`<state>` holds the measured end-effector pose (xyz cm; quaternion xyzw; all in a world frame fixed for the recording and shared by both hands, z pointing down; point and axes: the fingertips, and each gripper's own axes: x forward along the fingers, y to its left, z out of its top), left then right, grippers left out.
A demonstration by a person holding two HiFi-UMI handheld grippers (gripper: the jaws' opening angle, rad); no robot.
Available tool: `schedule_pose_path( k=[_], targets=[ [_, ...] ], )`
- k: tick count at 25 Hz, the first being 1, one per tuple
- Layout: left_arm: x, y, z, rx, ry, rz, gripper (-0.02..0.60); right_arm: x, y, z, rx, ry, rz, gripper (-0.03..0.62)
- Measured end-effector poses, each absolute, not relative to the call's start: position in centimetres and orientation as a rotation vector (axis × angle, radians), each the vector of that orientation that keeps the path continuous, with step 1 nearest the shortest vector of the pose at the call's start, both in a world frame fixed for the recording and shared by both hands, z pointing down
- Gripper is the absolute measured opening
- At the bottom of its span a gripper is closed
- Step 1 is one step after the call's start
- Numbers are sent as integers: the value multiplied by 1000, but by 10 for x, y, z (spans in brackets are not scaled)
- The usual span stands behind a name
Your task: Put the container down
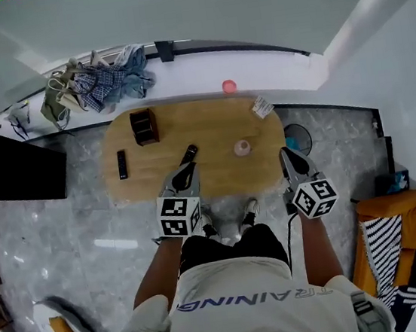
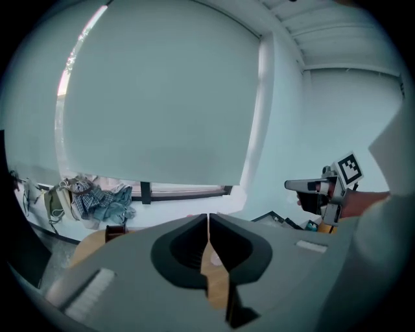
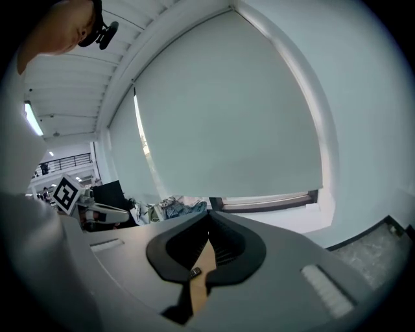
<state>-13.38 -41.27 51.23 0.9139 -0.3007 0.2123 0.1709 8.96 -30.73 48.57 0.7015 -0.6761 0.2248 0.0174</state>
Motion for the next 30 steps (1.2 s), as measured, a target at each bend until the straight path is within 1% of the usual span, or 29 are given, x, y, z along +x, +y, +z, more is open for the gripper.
schedule_pose_path(
  k=[7, 15, 21, 30],
  targets=[
    [-175, -413, 414, 2683, -928, 425, 3, 54, -314, 408, 2181, -2150, 559, 15],
    [-205, -425, 331, 2792, -1066, 214, 3, 33, -327, 322, 2203, -2224, 301, 15],
    [-205, -427, 320, 2802, -1066, 180, 3, 20, -327, 305, 2192, -2230, 232, 14],
    [-200, -426, 325, 2813, -1022, 198, 3, 15, -320, 310, 2208, -2225, 243, 14]
  ],
)
